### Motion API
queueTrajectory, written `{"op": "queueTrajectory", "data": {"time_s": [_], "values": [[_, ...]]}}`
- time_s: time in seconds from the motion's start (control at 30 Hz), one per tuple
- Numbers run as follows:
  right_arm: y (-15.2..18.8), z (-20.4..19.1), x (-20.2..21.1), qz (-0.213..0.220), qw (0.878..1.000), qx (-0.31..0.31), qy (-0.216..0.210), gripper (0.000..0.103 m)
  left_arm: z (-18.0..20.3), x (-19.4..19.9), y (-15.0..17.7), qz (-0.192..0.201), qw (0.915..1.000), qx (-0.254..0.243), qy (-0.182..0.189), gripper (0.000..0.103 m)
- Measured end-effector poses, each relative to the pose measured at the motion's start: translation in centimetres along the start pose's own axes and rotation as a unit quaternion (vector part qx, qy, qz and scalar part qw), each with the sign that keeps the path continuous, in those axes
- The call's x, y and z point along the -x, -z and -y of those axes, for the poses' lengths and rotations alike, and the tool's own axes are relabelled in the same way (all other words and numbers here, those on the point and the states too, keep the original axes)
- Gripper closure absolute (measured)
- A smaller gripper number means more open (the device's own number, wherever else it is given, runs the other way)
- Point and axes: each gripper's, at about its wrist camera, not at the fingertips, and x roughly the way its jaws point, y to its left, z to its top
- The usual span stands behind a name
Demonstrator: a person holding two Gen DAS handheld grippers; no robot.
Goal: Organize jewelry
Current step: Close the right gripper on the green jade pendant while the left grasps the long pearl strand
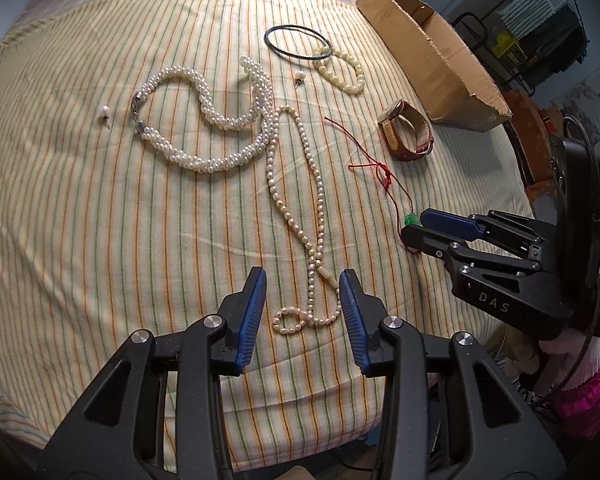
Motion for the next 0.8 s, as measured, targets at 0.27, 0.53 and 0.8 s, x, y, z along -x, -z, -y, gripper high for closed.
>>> {"op": "queueTrajectory", "data": {"time_s": [0.27, 0.53, 0.8], "values": [[0.3, -1.1, -0.3, 0.000, 0.999, 0.042, 0.034, 0.082, 1.1, -2.0, -0.2, -0.019, 0.9998, -0.004, -0.010, 0.065], [0.9, -0.9, -0.3, 0.000, 0.997, 0.055, 0.046, 0.089, 2.1, -3.6, -1.1, -0.017, 0.9982, -0.022, -0.054, 0.067], [1.0, -0.4, -0.3, 0.003, 0.997, 0.059, 0.046, 0.089, 1.3, -3.6, -1.4, 0.007, 0.9983, -0.003, -0.058, 0.098]]}}
